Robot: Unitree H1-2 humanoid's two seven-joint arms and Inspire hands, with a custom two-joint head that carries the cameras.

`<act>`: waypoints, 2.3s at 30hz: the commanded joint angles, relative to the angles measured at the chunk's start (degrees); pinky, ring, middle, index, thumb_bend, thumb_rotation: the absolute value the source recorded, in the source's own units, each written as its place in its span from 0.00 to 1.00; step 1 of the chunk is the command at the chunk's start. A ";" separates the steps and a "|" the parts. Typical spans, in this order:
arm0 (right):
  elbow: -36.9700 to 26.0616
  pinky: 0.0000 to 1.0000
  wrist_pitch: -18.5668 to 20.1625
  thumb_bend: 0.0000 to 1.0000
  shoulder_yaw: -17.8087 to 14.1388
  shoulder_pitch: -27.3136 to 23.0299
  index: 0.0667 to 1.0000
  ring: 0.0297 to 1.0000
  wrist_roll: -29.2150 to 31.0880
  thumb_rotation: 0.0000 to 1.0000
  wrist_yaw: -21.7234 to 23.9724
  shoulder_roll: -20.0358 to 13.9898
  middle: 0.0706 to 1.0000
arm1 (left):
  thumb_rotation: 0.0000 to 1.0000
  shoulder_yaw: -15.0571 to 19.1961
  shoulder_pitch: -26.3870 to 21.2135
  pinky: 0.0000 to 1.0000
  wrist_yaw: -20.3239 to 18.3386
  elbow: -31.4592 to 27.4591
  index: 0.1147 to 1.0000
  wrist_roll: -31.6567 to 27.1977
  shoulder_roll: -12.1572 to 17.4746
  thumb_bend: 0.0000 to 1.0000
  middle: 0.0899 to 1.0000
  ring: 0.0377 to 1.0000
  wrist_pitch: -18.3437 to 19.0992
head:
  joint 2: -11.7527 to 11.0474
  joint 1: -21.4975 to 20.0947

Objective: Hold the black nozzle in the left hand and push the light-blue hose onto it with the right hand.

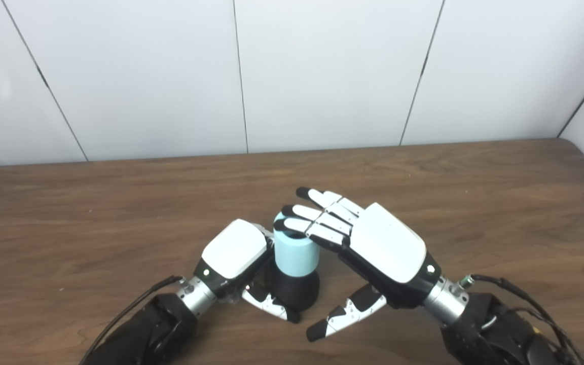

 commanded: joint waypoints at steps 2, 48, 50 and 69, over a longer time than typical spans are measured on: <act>0.48 0.95 1.53 0.89 0.66 1.56 0.85 0.99 -2.44 0.81 4.27 -1.81 0.91 | 0.00 -2.48 2.82 0.44 -4.91 1.87 0.40 2.81 1.29 0.50 0.43 0.45 -0.74 | 0.04 0.00; 0.47 0.98 8.40 0.93 4.56 3.78 0.85 1.00 -4.49 0.84 10.03 -2.82 0.90 | 0.00 -1.80 3.58 0.44 -5.33 1.07 0.41 1.78 1.49 0.50 0.43 0.45 -1.02 | 0.62 -0.05; 0.49 0.98 8.33 0.94 4.52 4.27 0.85 1.00 -4.52 0.84 9.60 -2.73 0.91 | 0.00 -1.84 3.55 0.44 -5.35 1.21 0.41 1.95 1.47 0.50 0.42 0.45 -0.88 | 0.56 0.00; 1.14 1.00 7.97 0.83 5.67 7.70 0.92 1.00 -9.51 0.89 7.16 -1.53 0.99 | 0.00 -1.74 3.65 0.43 -4.18 2.74 0.41 1.86 1.29 0.50 0.42 0.45 -1.47 | -0.14 0.13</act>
